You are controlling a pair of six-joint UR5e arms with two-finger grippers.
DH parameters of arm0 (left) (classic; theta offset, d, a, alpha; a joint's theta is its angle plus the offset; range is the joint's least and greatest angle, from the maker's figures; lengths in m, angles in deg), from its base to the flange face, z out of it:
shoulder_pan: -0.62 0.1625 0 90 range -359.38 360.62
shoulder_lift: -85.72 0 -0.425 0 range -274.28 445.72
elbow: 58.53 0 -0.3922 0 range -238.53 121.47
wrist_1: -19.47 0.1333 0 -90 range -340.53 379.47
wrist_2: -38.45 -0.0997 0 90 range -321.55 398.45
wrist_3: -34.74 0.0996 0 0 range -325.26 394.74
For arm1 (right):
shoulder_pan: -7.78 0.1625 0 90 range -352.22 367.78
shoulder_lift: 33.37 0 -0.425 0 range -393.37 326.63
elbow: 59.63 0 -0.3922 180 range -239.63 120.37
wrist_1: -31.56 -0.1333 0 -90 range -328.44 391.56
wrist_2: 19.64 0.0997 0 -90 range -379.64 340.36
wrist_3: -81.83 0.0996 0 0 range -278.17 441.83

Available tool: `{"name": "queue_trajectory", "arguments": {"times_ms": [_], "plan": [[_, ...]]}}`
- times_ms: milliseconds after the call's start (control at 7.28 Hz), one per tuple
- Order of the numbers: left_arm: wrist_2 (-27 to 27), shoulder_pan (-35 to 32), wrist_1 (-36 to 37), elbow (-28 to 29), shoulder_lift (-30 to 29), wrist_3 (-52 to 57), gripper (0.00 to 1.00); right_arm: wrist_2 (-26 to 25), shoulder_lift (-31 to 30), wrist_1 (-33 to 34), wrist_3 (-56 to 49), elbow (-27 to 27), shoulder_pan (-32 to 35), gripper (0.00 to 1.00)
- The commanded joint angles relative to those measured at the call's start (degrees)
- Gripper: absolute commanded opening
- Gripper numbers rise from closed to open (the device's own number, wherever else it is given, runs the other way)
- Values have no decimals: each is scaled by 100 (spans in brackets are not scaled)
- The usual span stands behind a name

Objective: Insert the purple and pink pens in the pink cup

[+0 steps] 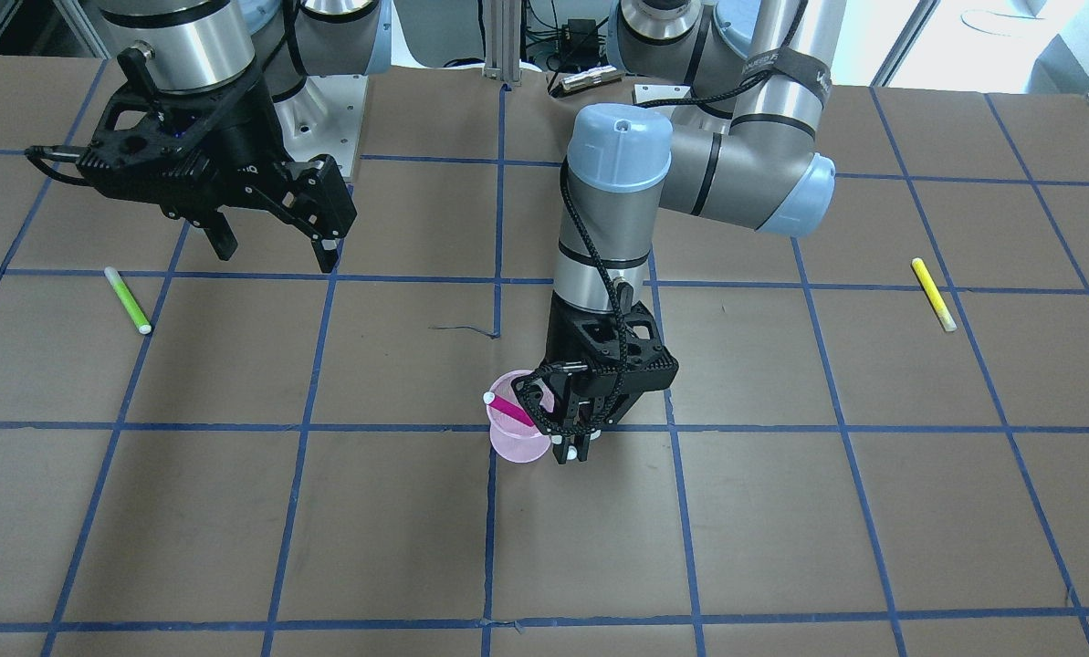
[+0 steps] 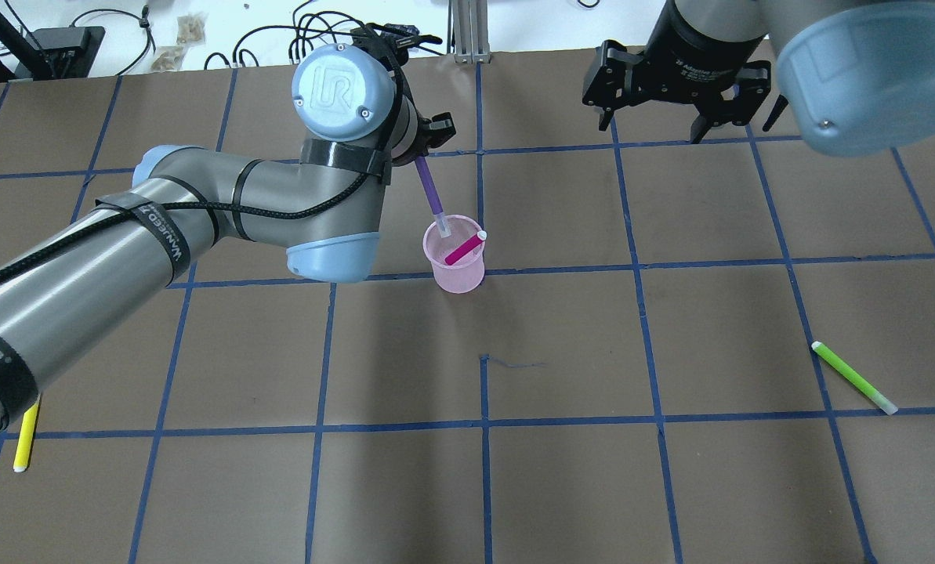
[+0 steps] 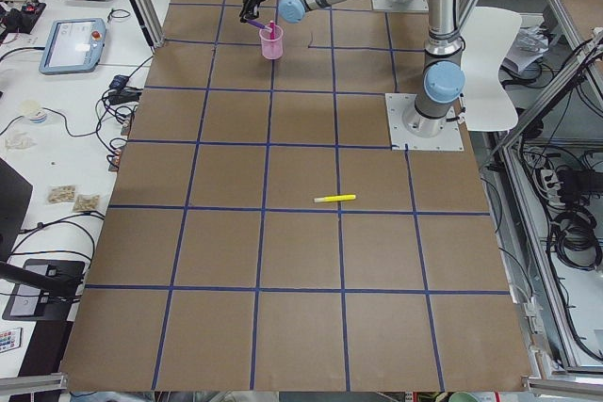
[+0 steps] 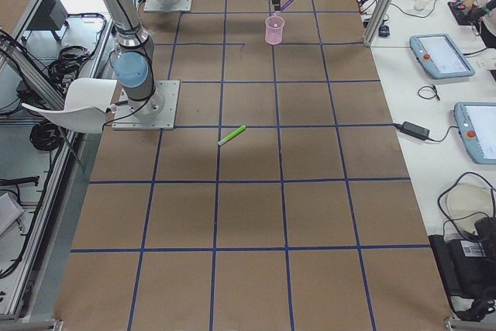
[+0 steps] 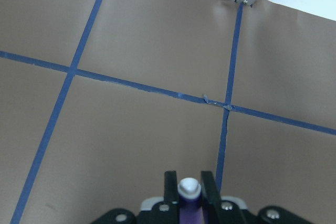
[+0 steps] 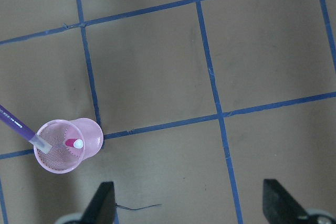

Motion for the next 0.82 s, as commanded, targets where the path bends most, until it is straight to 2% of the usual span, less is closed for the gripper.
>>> {"name": "queue_trajectory", "arguments": {"times_ms": [0, 687], "plan": [[-7, -42, 42, -23, -74, -123, 0, -8, -1, 22, 47, 25, 3, 100], [-103, -138, 42, -217, -100, -141, 0, 27, 16, 22, 47, 33, -6, 100]]}}
